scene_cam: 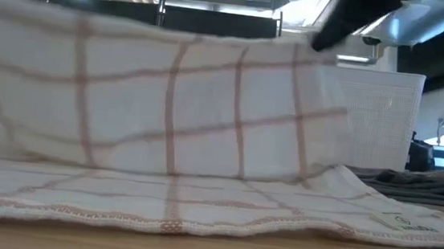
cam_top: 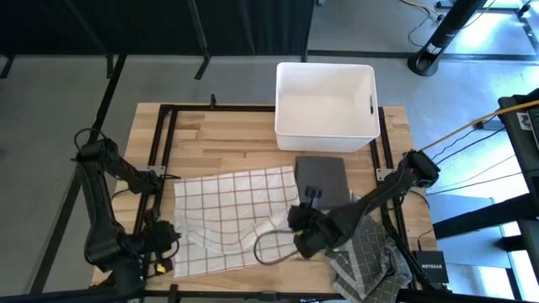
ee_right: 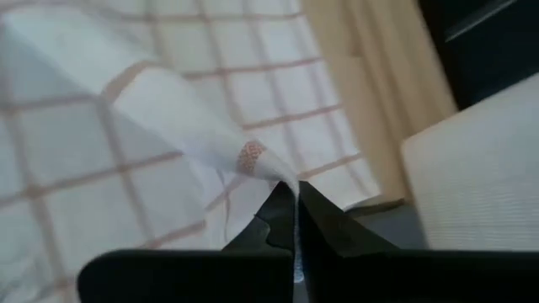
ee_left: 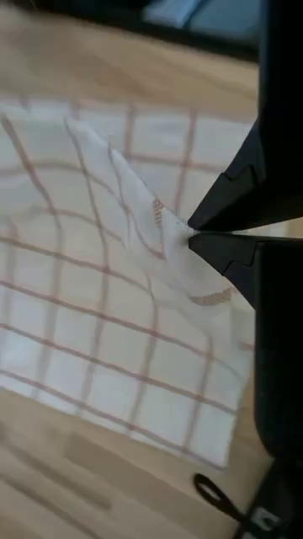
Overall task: Fold towel
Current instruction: Fold the white towel
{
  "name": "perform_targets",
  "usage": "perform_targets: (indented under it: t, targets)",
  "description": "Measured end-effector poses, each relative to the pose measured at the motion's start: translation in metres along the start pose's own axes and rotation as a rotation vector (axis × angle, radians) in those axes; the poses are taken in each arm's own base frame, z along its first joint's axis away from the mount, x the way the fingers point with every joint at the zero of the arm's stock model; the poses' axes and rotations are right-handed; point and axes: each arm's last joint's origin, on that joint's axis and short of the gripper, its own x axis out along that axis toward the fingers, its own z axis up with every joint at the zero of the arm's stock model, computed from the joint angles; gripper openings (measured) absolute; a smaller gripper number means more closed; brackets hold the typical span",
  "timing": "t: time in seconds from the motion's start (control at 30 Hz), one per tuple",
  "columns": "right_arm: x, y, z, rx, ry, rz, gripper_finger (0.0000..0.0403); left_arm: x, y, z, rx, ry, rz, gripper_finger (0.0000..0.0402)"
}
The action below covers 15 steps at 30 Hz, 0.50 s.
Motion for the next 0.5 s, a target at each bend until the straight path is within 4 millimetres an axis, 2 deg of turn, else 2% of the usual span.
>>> perform_targets:
  t: [0.13, 0.23, 0.37, 0.5]
  targets:
    - [-0.016, -0.020, 0.008, 0.056, -0.059, -0.011, 0.0004, -0.023, 0.002, 0.015, 0.018, -0.033, -0.090, 0.0008]
    - [-0.031, -0.028, 0.010, 0.090, -0.091, 0.029, 0.0003, -0.036, -0.001, 0.020, 0.020, -0.042, -0.183, 0.0008]
    - [-0.040, -0.020, 0.007, 0.091, -0.093, 0.111, 0.0004, -0.042, -0.012, 0.013, 0.023, -0.039, -0.288, 0.0008]
    - [-0.040, -0.006, 0.002, 0.104, -0.035, 0.218, 0.0003, -0.035, -0.023, -0.004, 0.031, 0.016, -0.273, 0.0008]
